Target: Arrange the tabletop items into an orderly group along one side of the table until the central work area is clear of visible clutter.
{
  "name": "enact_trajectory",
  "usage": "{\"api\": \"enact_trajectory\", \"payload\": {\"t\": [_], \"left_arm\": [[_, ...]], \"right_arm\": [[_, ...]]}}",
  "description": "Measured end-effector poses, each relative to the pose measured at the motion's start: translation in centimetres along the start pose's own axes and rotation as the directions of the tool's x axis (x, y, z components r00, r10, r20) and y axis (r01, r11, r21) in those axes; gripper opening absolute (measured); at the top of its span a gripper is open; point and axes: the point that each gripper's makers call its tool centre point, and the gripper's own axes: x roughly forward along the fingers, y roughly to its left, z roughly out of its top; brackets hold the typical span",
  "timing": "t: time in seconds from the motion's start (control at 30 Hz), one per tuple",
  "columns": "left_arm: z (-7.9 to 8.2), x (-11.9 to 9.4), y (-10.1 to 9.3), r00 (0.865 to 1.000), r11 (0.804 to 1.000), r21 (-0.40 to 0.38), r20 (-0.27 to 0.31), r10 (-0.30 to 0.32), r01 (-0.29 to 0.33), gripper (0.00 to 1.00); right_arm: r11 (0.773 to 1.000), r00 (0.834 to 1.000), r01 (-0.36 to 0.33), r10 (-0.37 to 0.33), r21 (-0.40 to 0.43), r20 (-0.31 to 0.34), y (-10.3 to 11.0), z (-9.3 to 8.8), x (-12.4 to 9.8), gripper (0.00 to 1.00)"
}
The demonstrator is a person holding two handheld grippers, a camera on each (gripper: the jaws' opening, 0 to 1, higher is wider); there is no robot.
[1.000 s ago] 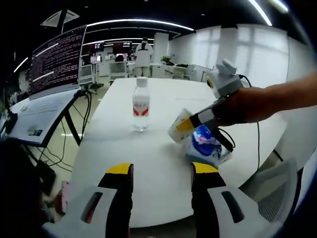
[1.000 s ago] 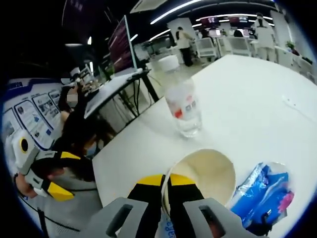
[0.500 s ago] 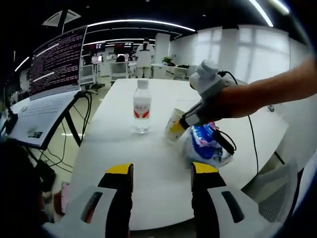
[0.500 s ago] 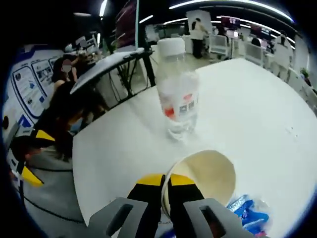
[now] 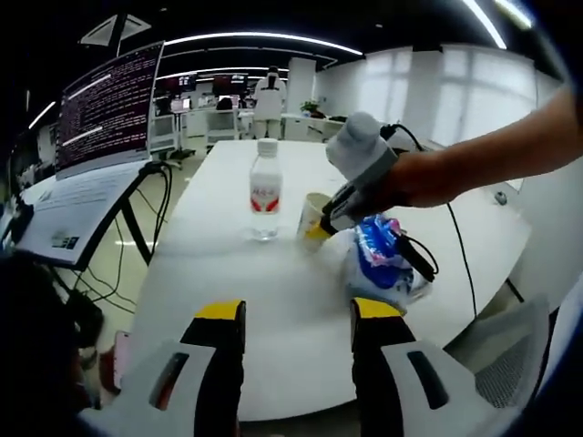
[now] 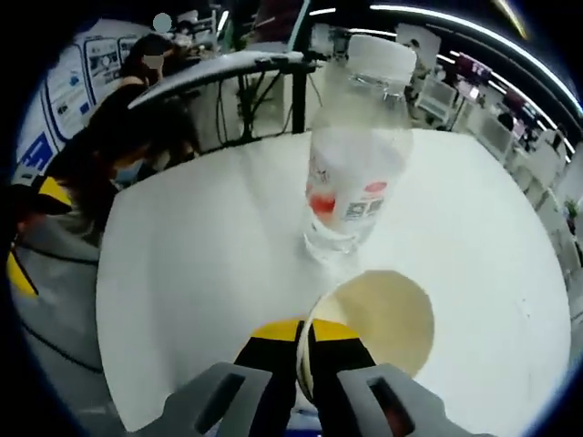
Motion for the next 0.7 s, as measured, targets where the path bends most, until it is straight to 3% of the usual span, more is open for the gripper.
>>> {"api": "enact_trajectory", "payload": {"t": [0.07,0.43,0.7], "left_arm": [[0.1,0.1,0.0,1.000,1.000,0.001,-0.001,-0.001,0.001,0.45],[-0.1,0.3,0.5,1.000,1.000,-0.002,-0.015,0.006,-0.006,0.45],[0.1,0.4,0.4,1.000,1.000,-0.008,-0.016,0.009,-0.009,0.45]], "right_arm": [[1.000,1.000,0.002,-0.002,-0.005,-0.003,-0.6,0.0,0.8,0.00],[0.999,1.000,0.026,-0.026,-0.029,0.009,-1.5,0.7,1.0,0.00],[0.998,0.999,0.036,-0.035,-0.060,0.012,-2.1,1.4,1.3,0.09]]}}
